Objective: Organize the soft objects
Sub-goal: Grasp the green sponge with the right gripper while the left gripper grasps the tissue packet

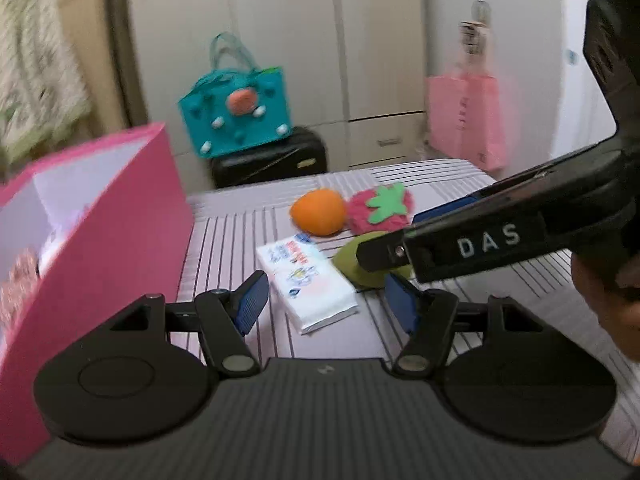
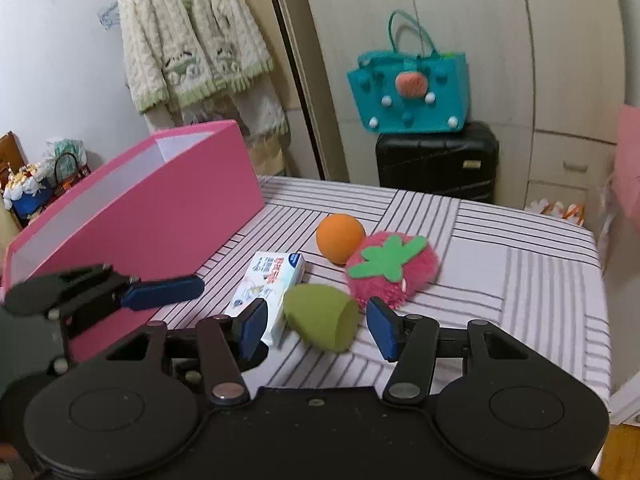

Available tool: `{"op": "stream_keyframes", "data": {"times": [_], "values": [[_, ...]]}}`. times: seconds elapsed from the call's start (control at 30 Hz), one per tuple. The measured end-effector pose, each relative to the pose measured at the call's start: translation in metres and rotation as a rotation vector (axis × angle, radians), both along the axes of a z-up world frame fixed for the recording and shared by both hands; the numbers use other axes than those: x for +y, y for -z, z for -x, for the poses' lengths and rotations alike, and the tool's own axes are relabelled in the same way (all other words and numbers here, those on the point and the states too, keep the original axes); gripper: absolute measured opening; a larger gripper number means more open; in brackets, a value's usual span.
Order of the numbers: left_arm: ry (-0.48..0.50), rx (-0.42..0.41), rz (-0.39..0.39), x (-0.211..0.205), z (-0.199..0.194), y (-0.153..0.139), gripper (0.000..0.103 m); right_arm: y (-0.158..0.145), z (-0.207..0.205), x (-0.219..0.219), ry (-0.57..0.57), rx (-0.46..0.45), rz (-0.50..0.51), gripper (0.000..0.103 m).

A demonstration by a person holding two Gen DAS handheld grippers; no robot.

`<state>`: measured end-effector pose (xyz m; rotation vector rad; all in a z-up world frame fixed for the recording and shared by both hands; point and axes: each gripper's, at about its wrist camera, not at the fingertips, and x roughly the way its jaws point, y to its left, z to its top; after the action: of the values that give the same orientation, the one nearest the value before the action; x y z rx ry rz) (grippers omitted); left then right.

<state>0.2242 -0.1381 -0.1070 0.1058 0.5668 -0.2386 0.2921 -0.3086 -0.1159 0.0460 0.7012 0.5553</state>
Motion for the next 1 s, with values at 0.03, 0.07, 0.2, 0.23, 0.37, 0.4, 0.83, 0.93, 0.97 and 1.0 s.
{"op": "stream_keyframes", "data": {"times": [0.03,0.07,0.2,0.23,0.37,0.4,0.83,0.93,0.97,1.0], "values": [[-0.009,0.013,0.015,0.001,-0.004,0.002,0.064,0.001,-0.006,0.002,-0.007,0.007,0.006,0.060],[-0.018,0.019,0.022,0.001,-0.006,0.004,0.064,0.002,-0.010,0.004,-0.016,0.015,0.012,0.060],[-0.045,0.021,0.018,0.000,-0.013,0.010,0.063,0.010,-0.018,0.005,-0.020,0.046,-0.007,0.060],[-0.044,0.020,0.014,0.000,-0.013,0.011,0.063,0.012,-0.019,0.004,-0.013,0.051,-0.018,0.060],[-0.036,0.015,-0.013,-0.005,-0.013,0.015,0.063,0.018,-0.019,-0.005,-0.001,0.090,-0.088,0.058],[-0.036,0.014,-0.017,-0.005,-0.013,0.015,0.063,0.020,-0.019,-0.007,0.001,0.095,-0.092,0.054],[-0.081,0.027,-0.020,-0.010,-0.028,0.017,0.064,0.002,0.003,-0.023,0.059,-0.014,-0.045,0.044],[-0.101,0.029,-0.035,-0.015,-0.034,0.020,0.064,0.003,0.006,-0.030,0.076,-0.007,-0.052,0.045],[-0.110,0.038,-0.041,-0.016,-0.037,0.021,0.064,0.004,0.008,-0.032,0.084,-0.005,-0.054,0.045],[-0.116,0.056,-0.035,-0.016,-0.041,0.023,0.064,0.004,0.009,-0.034,0.090,-0.005,-0.055,0.045]]}}
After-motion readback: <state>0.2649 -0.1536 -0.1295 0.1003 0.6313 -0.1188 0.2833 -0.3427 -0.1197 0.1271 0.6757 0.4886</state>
